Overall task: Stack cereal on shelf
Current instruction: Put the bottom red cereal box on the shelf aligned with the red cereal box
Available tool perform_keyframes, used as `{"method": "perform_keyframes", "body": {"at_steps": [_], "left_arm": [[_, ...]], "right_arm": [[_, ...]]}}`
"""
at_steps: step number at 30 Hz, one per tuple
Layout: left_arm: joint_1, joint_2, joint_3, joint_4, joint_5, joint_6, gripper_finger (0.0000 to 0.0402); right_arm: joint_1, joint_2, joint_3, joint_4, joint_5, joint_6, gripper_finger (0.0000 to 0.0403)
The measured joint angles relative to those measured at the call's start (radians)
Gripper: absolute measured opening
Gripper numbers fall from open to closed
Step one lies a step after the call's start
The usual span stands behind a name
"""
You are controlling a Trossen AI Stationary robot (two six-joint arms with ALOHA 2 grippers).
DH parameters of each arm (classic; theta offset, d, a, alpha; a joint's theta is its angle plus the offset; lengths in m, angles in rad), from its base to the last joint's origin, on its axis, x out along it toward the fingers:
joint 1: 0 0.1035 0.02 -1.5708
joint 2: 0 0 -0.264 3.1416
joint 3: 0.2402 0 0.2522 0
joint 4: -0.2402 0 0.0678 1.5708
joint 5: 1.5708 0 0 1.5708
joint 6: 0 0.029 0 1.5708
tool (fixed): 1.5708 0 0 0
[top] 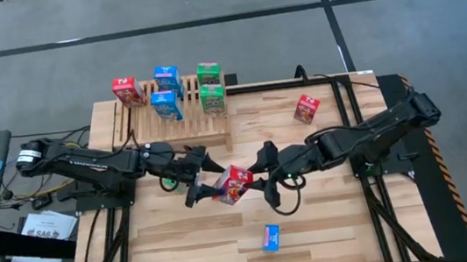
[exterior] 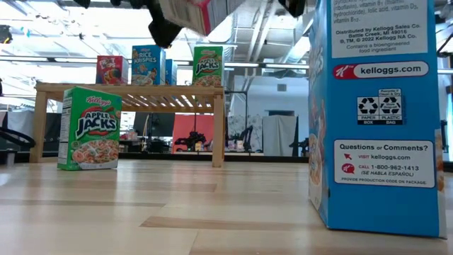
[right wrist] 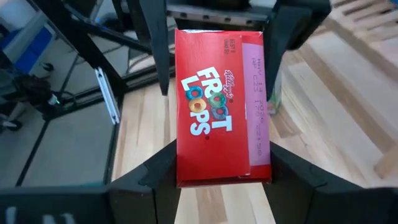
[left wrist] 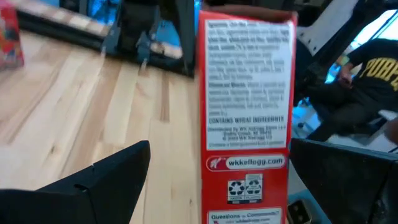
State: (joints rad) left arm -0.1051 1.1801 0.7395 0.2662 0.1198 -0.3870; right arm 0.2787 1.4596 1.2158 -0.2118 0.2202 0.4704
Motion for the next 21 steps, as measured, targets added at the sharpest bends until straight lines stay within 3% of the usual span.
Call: {"method": "perform_keyframes", "body": {"at_steps": [10,21], "left_arm": [[0.0,0.019,0.0,0.022,0.009,0.0,0.0368],[0.0,0.019,0.0,0.025,0.008,0.011,0.0295]], "right_arm": [[0.0,0.018,-0.001,0.028,-0.014,0.001,0.0214],[0.0,0.018,-0.001,0.024,-0.014,0.001,0.0214]]}}
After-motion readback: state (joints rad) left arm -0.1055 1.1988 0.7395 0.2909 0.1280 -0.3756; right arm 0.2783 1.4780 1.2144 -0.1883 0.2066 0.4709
